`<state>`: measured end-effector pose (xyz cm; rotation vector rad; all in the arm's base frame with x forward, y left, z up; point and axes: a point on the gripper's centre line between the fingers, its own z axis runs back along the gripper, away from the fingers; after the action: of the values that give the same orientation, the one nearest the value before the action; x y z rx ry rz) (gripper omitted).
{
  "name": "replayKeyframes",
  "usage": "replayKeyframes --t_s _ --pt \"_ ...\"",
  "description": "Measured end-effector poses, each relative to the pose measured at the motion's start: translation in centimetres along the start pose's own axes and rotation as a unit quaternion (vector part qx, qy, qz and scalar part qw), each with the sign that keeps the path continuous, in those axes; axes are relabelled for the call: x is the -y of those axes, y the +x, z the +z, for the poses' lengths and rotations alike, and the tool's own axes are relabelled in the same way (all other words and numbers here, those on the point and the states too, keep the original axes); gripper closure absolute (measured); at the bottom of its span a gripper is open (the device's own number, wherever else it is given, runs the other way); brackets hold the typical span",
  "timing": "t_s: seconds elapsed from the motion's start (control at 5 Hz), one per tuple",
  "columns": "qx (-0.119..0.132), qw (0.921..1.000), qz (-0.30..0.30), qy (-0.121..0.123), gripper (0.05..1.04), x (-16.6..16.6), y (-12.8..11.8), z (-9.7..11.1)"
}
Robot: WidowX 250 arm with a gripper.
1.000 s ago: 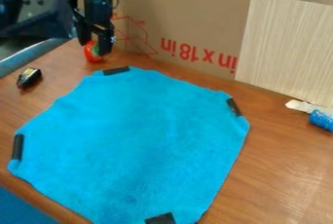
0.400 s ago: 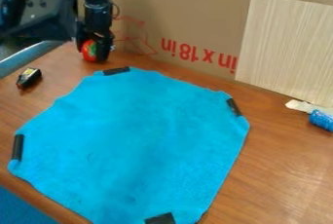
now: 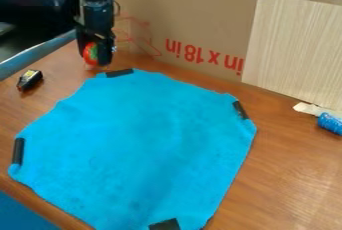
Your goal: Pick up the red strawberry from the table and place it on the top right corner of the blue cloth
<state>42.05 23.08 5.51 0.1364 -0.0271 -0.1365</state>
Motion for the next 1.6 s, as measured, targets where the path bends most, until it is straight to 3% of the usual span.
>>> replayKeyframes --t_s 0.2,1.0,1.6 --pt "0.025 0.9996 -0.016 -0.001 0.252 1.2 -0.5 2.3" --pt "0.022 0.9877 -0.155 -0.001 0.252 10.9 -5.1 2.0" --pt "0.022 0.9779 -0.208 -0.013 0.252 18.4 -3.8 2.2"
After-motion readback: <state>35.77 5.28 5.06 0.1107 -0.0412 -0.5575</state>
